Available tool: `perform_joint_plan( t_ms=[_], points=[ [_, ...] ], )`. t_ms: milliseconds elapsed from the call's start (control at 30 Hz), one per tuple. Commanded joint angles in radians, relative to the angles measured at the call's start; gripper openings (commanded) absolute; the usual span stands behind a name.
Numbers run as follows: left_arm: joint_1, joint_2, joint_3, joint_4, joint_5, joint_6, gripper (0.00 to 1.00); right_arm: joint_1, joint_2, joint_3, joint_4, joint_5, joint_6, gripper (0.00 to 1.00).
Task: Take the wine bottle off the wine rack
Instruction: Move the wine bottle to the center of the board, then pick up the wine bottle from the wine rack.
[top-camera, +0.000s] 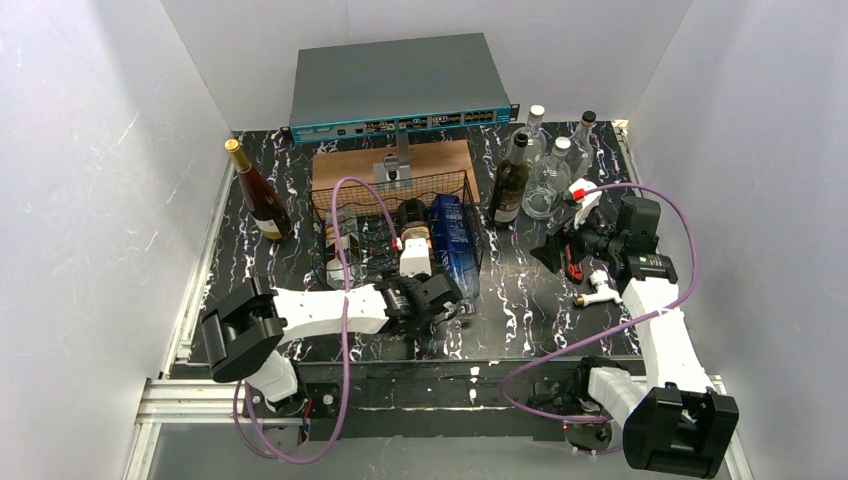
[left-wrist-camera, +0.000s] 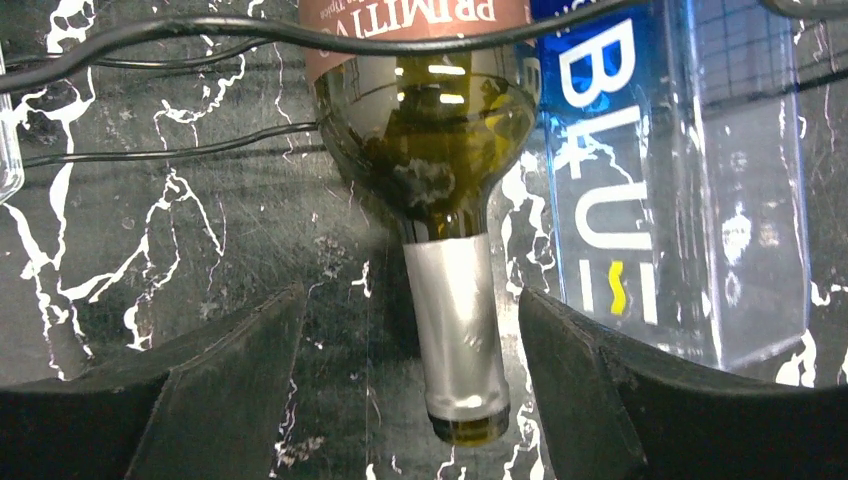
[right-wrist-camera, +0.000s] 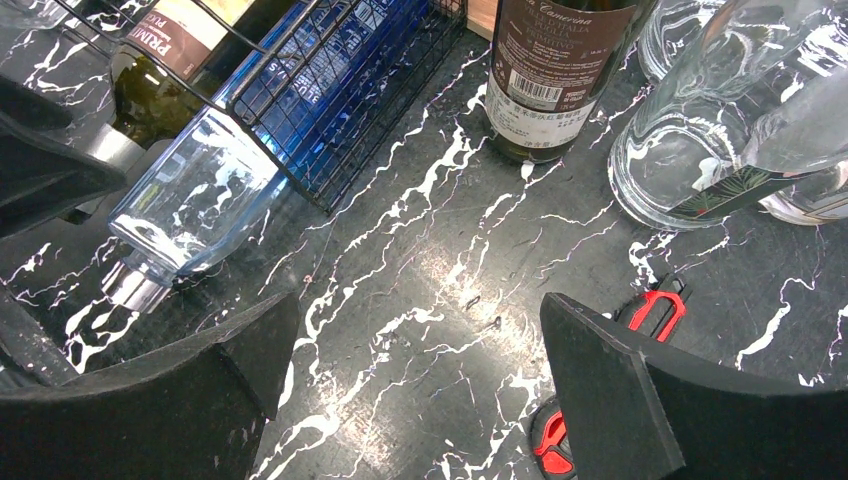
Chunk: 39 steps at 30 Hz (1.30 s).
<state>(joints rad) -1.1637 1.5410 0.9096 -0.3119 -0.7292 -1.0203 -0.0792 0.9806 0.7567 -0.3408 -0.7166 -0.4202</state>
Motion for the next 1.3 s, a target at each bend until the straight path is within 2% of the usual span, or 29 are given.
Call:
perform_joint_plan(
  t_ms=[0, 167, 733, 967, 1133, 1267],
  points=[
    [0.035, 0.036, -0.001, 0.036, -0.061, -0.037, 0.74, -0.006, -0.021, 0.003, 0.020, -0.003, -0.012, 1.00],
    [0.067, 0.076, -0.023, 0.116, -0.007, -0.029, 0.63, -0.006, -0.021, 0.004, 0.017, 0.000, -0.014, 1.00],
    [0.077, 0.164, -0.007, 0.162, -0.016, -0.047, 0.54, -0.005, -0.020, 0.004, 0.011, 0.005, -0.024, 1.00],
    [0.079, 0.171, -0.009, 0.176, -0.010, -0.046, 0.46, -0.006, -0.020, 0.004, 0.009, 0.006, -0.028, 1.00],
    [0.079, 0.164, -0.015, 0.182, -0.003, -0.044, 0.31, -0.006, -0.021, 0.004, 0.007, 0.008, -0.030, 1.00],
    [0.079, 0.144, -0.021, 0.175, 0.000, -0.042, 0.10, -0.006, -0.020, 0.005, 0.008, 0.010, -0.032, 1.00]
  ],
)
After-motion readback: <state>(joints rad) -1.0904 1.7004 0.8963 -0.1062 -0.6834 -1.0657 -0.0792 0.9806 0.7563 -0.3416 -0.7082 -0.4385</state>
